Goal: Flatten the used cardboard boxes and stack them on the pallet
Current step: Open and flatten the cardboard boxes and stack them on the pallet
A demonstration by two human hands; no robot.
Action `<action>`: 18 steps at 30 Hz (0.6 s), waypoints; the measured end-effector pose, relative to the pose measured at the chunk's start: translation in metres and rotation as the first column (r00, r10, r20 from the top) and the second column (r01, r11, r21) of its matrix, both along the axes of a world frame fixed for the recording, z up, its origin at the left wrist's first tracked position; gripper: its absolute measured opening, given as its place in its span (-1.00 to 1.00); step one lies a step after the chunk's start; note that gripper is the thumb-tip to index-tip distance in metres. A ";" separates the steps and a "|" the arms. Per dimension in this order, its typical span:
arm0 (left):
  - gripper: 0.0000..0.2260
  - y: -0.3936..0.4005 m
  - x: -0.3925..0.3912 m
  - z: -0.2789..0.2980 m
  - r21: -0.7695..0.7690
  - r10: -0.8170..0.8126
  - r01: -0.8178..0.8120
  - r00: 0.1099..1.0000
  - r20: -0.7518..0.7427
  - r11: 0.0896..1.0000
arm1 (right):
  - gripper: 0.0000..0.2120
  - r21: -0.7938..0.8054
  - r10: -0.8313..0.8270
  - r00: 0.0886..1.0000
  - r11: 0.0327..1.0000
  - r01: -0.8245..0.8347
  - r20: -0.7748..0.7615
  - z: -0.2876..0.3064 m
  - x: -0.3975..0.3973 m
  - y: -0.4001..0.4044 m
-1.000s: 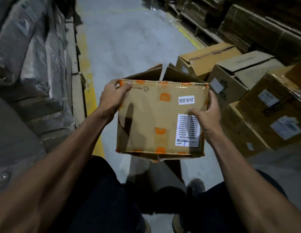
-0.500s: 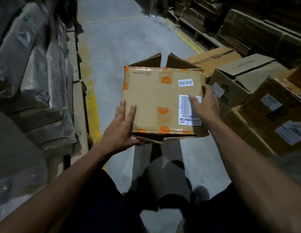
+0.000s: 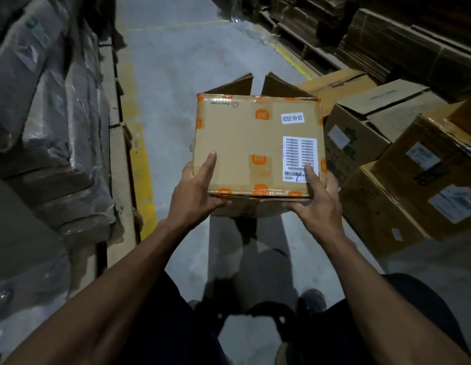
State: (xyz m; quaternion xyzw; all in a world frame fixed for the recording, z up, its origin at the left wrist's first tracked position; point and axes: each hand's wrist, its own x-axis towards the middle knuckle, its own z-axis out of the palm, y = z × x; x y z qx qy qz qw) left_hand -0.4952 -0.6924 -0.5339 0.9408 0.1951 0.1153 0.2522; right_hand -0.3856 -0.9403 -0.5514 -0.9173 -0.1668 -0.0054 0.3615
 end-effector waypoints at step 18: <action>-0.22 0.031 0.022 0.086 -0.259 0.171 -0.126 0.972 0.159 0.958 | -0.32 0.150 -0.085 0.992 0.986 0.071 0.090 0.088 0.015 0.013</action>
